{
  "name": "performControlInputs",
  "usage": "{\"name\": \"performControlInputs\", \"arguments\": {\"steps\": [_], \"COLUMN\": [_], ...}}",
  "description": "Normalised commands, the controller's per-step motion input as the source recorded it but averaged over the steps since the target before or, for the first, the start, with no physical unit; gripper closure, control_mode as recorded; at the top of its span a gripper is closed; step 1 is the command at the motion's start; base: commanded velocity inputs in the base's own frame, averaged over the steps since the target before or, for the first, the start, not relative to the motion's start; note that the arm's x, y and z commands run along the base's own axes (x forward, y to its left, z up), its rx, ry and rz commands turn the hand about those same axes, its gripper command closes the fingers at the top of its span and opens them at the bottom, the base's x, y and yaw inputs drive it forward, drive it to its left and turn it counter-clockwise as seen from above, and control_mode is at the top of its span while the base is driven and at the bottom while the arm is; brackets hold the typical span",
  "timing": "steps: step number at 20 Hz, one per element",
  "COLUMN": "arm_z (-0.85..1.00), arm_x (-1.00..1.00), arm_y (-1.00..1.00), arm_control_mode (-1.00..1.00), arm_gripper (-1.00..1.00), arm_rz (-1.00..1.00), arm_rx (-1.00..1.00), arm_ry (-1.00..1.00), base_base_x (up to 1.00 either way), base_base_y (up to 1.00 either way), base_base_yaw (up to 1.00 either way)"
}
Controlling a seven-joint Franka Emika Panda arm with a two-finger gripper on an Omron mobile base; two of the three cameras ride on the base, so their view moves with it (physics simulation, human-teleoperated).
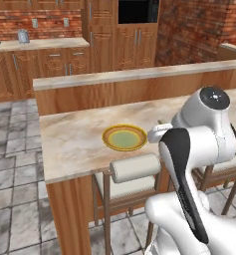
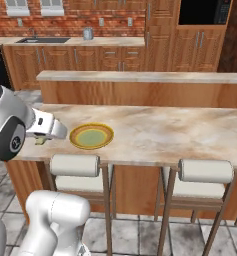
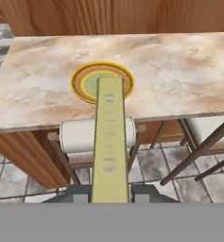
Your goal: Retrieve the butter from the fridge and place it on a plate on the dining table. Then retrieve the butter knife by the fridge and place it near the plate.
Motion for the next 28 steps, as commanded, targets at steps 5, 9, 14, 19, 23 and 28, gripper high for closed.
{"name": "performControlInputs", "arguments": {"steps": [5, 9, 14, 19, 23, 28], "arm_z": [-0.12, -0.41, -0.33, -0.38, -0.37, -0.34], "arm_x": [0.88, 0.81, 0.64, 0.64, 0.59, 0.56], "arm_y": [0.1, 0.06, 0.02, 0.0, 0.0, 0.0], "arm_control_mode": [-1.0, -1.0, -1.0, -1.0, -1.0, -1.0], "arm_gripper": [1.0, 1.0, 1.0, 1.0, 1.0, 1.0], "arm_rz": [0.0, 0.0, 0.0, 0.0, 0.0, 0.0], "arm_rx": [0.03, 0.02, -0.04, 0.0, 0.0, 0.0], "arm_ry": [0.08, 0.02, 0.11, 0.07, 0.01, 0.0], "base_base_x": [0.0, 0.0, 0.0, 0.0, 0.0, 0.0], "base_base_y": [0.0, 0.0, 0.0, 0.0, 0.0, 0.0], "base_base_yaw": [0.0, 0.0, 0.0, 0.0, 0.0, 0.0]}}
